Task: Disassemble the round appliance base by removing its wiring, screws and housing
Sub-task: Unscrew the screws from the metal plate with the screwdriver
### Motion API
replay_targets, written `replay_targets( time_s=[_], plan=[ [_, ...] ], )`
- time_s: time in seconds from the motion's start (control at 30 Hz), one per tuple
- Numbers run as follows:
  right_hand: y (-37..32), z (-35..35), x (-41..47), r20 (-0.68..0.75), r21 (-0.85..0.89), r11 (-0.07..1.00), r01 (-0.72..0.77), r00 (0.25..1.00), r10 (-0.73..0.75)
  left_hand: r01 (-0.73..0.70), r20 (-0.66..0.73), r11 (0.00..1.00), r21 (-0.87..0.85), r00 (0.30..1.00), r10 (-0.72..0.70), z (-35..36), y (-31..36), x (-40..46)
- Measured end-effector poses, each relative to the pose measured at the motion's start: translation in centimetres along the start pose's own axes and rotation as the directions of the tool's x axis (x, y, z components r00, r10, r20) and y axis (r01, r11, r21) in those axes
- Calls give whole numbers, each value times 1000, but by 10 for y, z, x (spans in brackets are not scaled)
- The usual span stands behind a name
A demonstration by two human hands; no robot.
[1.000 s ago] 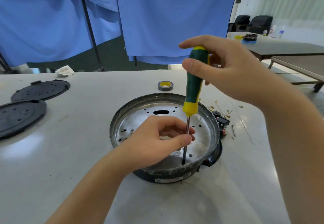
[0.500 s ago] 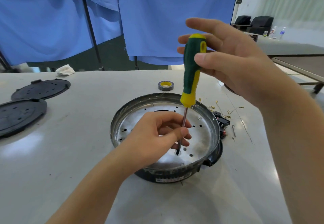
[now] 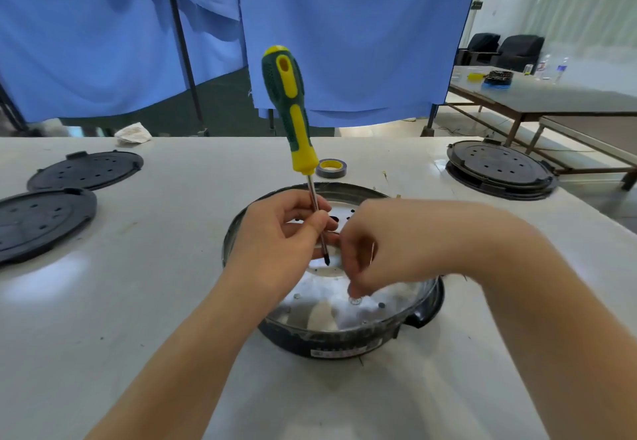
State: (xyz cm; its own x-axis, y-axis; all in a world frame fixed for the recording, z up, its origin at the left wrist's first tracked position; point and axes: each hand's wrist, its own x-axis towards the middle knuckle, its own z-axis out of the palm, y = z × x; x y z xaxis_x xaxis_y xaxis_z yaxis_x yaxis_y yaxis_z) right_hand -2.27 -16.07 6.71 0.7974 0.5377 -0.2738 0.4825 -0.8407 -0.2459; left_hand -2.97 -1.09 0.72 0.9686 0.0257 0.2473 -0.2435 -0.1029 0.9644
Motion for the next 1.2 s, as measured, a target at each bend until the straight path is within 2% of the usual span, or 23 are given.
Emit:
replay_targets(
  time_s=[0.1,0.33,0.43,0.8,0.97,1.2],
  plan=[
    [-8,13,11,131,-50,999,15,991,-8,-20,-18,997,74,1000,22,-1,-2,1],
    [-13,17,10,129,-157,988,7,992,13,68,-2,997,41,998,-68,-2,-8,4],
    [-11,18,11,148,-151,988,-1,989,24,71,-2,996,56,998,-71,-1,-8,4],
    [3,15,21,237,4,1000,-15,971,13,68,-6,994,86,998,-68,0,-9,4],
    [8,11,22,287,127,991,-41,958,3,63,5,993,103,998,-64,0,-9,4],
    [18,-2,16,280,294,956,14,955,-100,58,21,994,90,998,-60,0,-9,3]
  ],
)
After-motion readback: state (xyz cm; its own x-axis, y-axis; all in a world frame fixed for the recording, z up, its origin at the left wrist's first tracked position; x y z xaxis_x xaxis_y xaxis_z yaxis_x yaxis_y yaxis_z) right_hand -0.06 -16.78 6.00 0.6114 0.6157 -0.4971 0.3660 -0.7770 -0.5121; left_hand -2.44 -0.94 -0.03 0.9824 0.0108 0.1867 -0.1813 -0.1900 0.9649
